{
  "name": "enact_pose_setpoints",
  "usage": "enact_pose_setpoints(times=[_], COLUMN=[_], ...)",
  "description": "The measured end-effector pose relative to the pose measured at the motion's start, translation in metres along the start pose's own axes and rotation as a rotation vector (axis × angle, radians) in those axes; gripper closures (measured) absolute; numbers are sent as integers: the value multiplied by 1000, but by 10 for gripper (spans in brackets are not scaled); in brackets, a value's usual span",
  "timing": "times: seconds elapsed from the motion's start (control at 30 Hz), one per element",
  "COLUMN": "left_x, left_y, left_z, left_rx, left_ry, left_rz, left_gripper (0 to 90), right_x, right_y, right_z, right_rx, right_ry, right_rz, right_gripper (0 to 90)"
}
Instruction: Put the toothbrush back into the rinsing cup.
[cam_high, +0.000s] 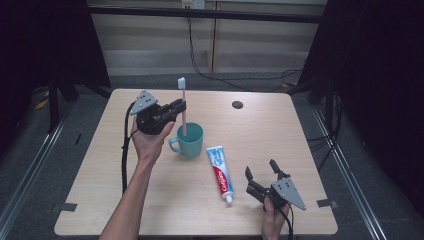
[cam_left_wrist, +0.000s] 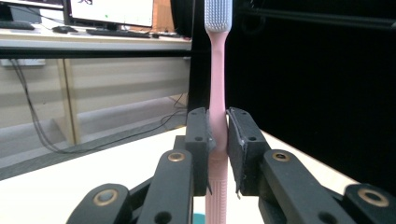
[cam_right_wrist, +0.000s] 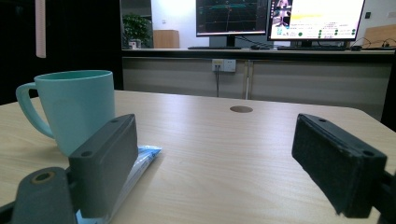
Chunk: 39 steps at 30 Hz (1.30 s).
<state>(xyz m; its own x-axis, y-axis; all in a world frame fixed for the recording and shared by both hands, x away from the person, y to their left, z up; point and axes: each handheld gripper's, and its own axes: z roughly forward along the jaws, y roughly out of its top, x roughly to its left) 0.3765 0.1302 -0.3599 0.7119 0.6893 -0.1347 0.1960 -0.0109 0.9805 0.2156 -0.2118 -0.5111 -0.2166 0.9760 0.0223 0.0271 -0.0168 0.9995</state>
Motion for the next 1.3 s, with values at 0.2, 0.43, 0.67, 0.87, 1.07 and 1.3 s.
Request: enact_pose_setpoints(times=[0.2,0.43,0.67,0.87,1.07,1.3], left_x=[1,0,8,13,14,15], left_y=[-11,-16,-28,-39,-46,-55], left_z=[12,19,16,14,13,14], left_rx=[11,23,31,51,71,82], left_ry=[15,7,17,24,23,27], left_rz=[-15,-4,-29,-38,-30,-38], left_gripper=[791,792,790,789,788,788], right_x=[0,0,0,0,0,0], right_y=[0,0,0,0,0,0], right_z=[0,0,0,0,1,1], right_rx=[-1,2,2,2,4,4], right_ry=[0,-1,-2,-3,-3,-3], right_rz=[-3,0,1,2,2,2], right_gripper=[137,137,136,137,137,136])
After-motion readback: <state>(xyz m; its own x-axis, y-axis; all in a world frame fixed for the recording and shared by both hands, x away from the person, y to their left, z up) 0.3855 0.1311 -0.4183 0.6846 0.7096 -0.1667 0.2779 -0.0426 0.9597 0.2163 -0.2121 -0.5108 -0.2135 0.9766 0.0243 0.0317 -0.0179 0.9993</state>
